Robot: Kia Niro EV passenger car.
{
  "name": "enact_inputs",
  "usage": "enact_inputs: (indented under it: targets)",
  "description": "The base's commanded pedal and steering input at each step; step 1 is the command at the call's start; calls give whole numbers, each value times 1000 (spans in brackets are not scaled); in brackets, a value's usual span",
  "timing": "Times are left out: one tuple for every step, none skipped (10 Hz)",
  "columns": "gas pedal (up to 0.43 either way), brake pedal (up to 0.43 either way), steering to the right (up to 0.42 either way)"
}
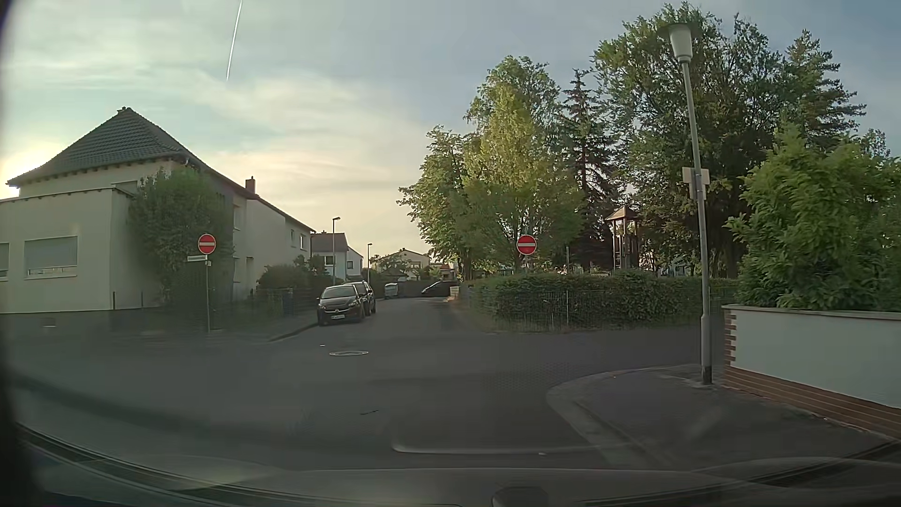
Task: Follow the waypoints while adhering to traffic rules and regulations
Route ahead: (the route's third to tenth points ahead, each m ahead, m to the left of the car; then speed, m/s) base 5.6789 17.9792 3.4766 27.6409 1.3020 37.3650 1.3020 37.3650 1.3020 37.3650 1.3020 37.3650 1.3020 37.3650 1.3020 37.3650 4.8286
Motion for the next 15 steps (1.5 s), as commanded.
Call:
enact_inputs:
  targets:
    - [0, 232, -53]
    - [0, 244, -62]
    - [0, 250, -70]
    - [0, 262, -78]
    - [0, 268, -86]
    - [0, 274, -94]
    - [0, 280, -97]
    - [0, 280, -102]
    - [0, 280, -110]
    - [0, 280, -116]
    - [0, 280, -125]
    - [0, 280, -136]
    - [0, 280, -147]
    - [0, 280, -164]
    - [0, 280, -174]
